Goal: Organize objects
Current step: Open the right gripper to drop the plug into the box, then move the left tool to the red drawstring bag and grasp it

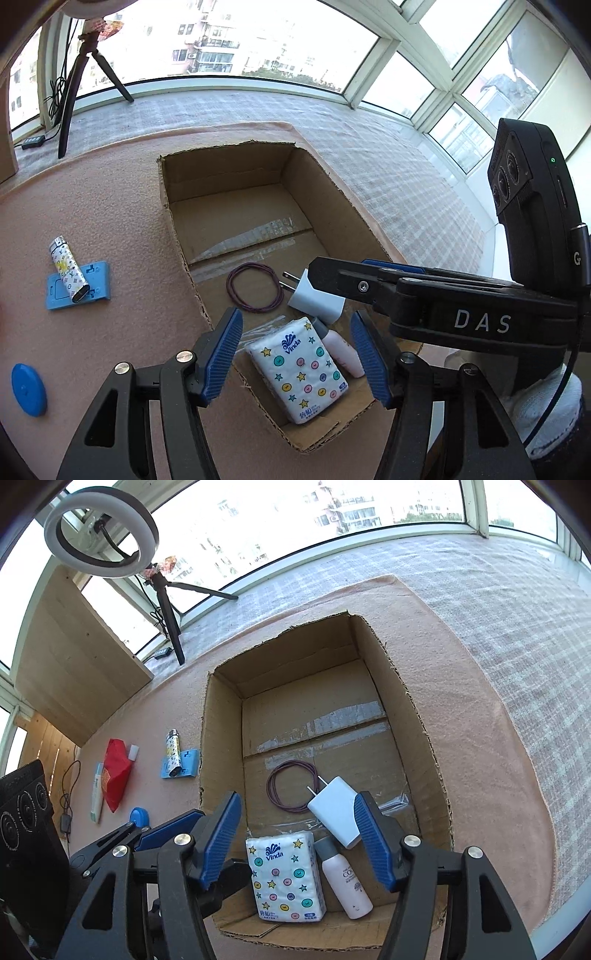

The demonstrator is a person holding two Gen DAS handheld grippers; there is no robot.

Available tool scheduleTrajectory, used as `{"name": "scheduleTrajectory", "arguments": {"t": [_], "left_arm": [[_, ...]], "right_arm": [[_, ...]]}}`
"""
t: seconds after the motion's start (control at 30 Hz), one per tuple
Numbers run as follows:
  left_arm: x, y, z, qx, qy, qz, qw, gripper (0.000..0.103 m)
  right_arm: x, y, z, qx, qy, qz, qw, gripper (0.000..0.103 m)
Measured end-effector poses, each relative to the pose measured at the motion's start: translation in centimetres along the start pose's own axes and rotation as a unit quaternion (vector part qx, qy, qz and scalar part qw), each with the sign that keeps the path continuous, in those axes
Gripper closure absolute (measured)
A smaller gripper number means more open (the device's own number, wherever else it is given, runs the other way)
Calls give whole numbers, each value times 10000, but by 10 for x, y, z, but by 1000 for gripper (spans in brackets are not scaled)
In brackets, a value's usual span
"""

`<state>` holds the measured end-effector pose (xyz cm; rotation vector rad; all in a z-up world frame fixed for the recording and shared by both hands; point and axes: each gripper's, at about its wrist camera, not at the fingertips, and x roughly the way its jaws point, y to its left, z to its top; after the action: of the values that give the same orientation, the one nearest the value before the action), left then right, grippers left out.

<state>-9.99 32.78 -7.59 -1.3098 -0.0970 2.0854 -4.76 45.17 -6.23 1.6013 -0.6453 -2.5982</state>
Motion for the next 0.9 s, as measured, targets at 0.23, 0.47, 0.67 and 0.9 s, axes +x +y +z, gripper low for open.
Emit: {"name": "scheduleTrajectory", "arguments": {"t": [0.23, 0.47, 0.67, 0.9], "left_arm": [[-50, 50, -12, -409, -310, 382, 9980, 38], [-99, 121, -18, -939, -533, 860, 9904, 38], [-142, 185, -14, -1295, -715, 1235, 9812, 38], [-170, 261, 0, -1636, -760, 1622, 9701, 38]], "right_arm": [[-10, 46, -8, -582, -223, -165, 9979, 43], [-14, 101, -21, -1143, -481, -47, 9923, 43], [-14, 134, -28, -1209, -591, 330, 9904, 43], [-4, 158, -40, -1323, -434, 287, 9898, 43]]}}
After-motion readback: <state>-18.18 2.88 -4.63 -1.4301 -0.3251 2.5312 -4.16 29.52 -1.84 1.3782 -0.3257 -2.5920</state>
